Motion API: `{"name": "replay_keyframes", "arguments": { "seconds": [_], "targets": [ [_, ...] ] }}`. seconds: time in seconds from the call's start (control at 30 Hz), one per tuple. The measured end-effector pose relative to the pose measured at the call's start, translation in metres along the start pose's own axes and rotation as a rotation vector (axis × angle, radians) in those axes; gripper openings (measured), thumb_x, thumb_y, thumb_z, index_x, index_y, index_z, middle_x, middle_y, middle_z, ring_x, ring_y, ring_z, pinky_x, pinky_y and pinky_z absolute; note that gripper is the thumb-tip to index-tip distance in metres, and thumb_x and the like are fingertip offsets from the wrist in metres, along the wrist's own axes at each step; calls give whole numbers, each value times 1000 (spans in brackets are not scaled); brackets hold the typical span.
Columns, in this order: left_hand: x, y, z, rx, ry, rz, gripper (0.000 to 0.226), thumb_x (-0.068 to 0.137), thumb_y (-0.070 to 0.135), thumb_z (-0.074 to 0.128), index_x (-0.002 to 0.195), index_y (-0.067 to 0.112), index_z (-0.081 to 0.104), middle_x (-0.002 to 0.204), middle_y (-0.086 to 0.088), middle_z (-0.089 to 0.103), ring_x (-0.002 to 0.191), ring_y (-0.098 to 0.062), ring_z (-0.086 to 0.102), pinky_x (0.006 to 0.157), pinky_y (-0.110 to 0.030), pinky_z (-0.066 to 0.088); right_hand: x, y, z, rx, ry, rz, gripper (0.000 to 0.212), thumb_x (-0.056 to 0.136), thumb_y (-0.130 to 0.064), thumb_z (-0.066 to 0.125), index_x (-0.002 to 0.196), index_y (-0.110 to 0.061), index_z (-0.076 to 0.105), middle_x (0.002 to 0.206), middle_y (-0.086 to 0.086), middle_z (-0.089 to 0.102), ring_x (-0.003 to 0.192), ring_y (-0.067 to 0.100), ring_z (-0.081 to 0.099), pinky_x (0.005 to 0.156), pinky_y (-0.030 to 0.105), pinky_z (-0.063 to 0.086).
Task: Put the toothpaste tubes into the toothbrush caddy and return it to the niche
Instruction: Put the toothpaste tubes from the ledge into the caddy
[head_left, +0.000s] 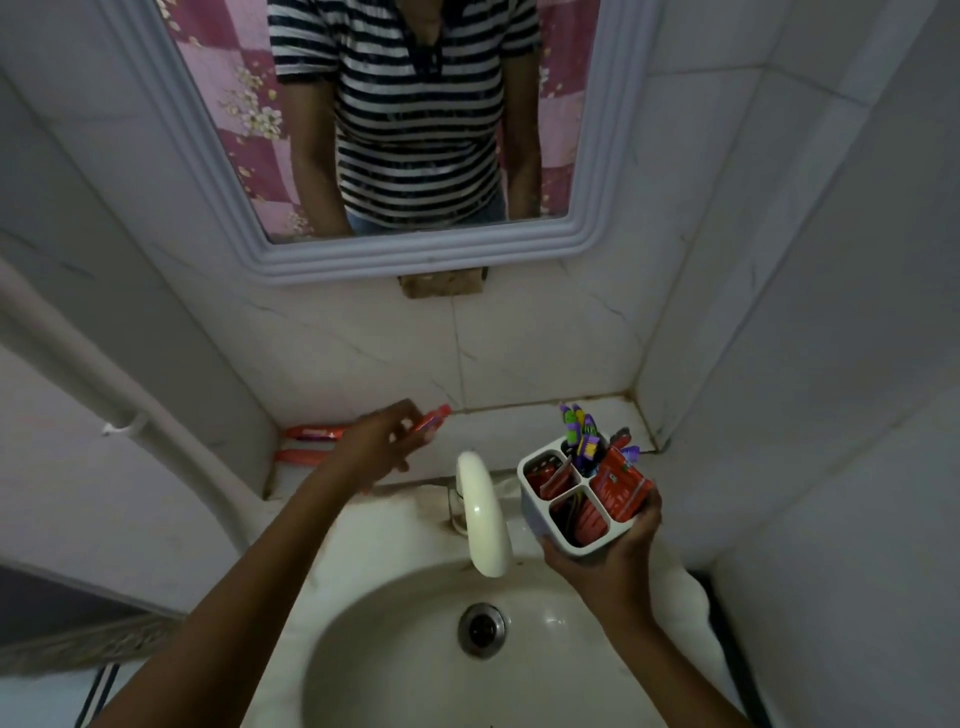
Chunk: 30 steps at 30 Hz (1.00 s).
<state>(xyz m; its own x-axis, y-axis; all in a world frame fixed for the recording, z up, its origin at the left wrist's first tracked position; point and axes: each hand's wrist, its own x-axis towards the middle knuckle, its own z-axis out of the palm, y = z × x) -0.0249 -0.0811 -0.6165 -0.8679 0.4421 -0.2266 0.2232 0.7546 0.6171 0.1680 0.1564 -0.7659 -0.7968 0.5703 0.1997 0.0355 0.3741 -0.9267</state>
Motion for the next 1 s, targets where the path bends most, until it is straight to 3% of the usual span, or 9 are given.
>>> {"name": "replay_keyframes", "arguments": {
  "seconds": [0.1, 0.27, 0.37, 0.5, 0.63, 0.77, 0.87, 1.0],
  "targets": [
    [3, 59, -15, 38, -129, 122, 31, 85, 45, 66, 109, 26, 65, 93, 8, 66, 57, -8, 65, 52, -19, 47, 1, -1, 0, 6, 18, 16, 147, 48, -19, 106, 159, -16, 10, 155, 11, 40, 137, 27, 56, 105, 57, 56],
    [14, 114, -1, 494, -254, 206, 41, 68, 64, 72, 91, 30, 72, 88, 11, 72, 54, -4, 62, 59, -24, 46, -1, -6, -1, -24, 36, 1, 144, 47, -21, 106, 157, -21, 12, 153, 16, 41, 136, 32, 55, 105, 54, 56],
    [24, 127, 14, 601, -283, 206, 34, 71, 57, 75, 90, 29, 71, 86, 8, 75, 53, 0, 59, 56, -23, 42, 0, -5, -2, -40, 30, -7, 145, 48, -20, 107, 157, -17, 11, 154, 16, 39, 138, 33, 53, 105, 54, 57],
    [26, 140, 25, 578, -300, 238, 27, 73, 39, 79, 97, 30, 70, 90, 10, 74, 60, -2, 66, 52, -19, 38, 1, -4, -3, -37, 17, 15, 145, 49, -23, 107, 158, -11, 12, 154, 16, 40, 139, 32, 53, 105, 55, 57],
    [26, 150, 25, 461, -198, 362, 31, 70, 21, 84, 98, 17, 72, 100, 3, 70, 87, -14, 65, 75, -29, 52, 1, -7, -3, -19, 24, 18, 143, 51, -26, 106, 158, -16, 12, 154, 13, 40, 139, 30, 52, 107, 54, 56],
    [27, 154, 34, 347, -124, 429, 20, 73, -1, 74, 91, 10, 74, 95, -7, 76, 88, -20, 70, 82, -35, 57, 1, -8, -3, -14, 21, 19, 142, 52, -28, 106, 158, -22, 11, 155, 11, 40, 141, 28, 52, 107, 52, 57],
    [24, 152, 46, 279, -105, 462, 23, 73, -3, 63, 88, 10, 74, 91, -4, 77, 85, -18, 70, 79, -35, 58, 1, -8, -3, -42, 19, 3, 142, 52, -24, 106, 157, -20, 11, 155, 12, 39, 140, 29, 53, 105, 51, 58],
    [26, 130, 39, 136, -62, 428, 16, 75, 6, 73, 90, 13, 74, 89, 0, 77, 76, -8, 65, 78, -30, 56, 1, -10, -5, -29, 15, 2, 141, 52, -27, 105, 157, -22, 12, 154, 14, 39, 140, 30, 52, 106, 51, 57]
  ]
}}
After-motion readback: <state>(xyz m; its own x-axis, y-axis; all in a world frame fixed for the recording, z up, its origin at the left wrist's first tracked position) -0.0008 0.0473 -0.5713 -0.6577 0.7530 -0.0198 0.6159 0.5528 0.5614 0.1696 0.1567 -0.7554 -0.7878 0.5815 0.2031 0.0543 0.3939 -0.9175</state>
